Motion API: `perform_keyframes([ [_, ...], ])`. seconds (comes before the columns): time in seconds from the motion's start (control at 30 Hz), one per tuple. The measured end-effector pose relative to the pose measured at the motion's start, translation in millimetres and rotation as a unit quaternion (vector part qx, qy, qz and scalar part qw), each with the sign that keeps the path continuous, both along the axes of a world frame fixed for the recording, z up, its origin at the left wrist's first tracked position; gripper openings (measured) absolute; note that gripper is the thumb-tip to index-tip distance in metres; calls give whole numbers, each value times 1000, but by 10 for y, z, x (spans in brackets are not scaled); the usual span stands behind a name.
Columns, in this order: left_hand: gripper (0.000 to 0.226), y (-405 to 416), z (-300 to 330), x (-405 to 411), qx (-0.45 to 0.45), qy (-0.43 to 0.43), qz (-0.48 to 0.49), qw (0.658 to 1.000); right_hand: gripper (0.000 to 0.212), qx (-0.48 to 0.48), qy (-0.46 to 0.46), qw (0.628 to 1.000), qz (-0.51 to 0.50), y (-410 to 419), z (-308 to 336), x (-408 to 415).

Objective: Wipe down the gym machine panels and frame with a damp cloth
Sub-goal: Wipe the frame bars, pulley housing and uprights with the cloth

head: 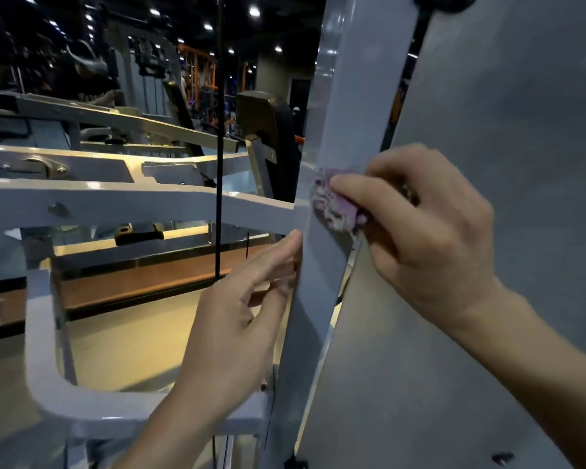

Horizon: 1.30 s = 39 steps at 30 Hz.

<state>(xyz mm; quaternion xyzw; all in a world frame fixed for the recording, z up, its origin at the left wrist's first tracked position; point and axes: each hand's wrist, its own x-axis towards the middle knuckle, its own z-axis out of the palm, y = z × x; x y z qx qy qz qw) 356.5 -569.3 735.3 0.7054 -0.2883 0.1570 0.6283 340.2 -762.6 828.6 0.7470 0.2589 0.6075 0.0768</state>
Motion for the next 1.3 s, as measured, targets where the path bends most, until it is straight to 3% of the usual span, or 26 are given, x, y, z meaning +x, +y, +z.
perform_keyframes([
  [0.13,54,-28,-169,54,-11,-43,6,999,15,-65,35,997,16,-2,-600,32],
  [0.23,54,-80,-268,102,-35,-41,-2,999,16,-115,4,993,7,-101,-512,59],
  [0.43,58,-144,-365,196,-38,-98,46,993,23,-10,-67,998,11,-160,-186,128],
  [0.7,51,-228,-528,299,-82,-170,35,981,36,-57,-57,996,25,-172,-912,151],
  [1.03,48,-282,-825,322,-123,-198,16,972,24,-57,-49,997,-9,-68,-1367,88],
  [1.17,48,-272,-808,302,-102,-205,42,973,23,-86,-29,995,-35,3,-974,6],
  [1.3,47,-238,-787,298,-109,-176,34,978,22,-23,-70,994,-84,163,-271,-2],
])
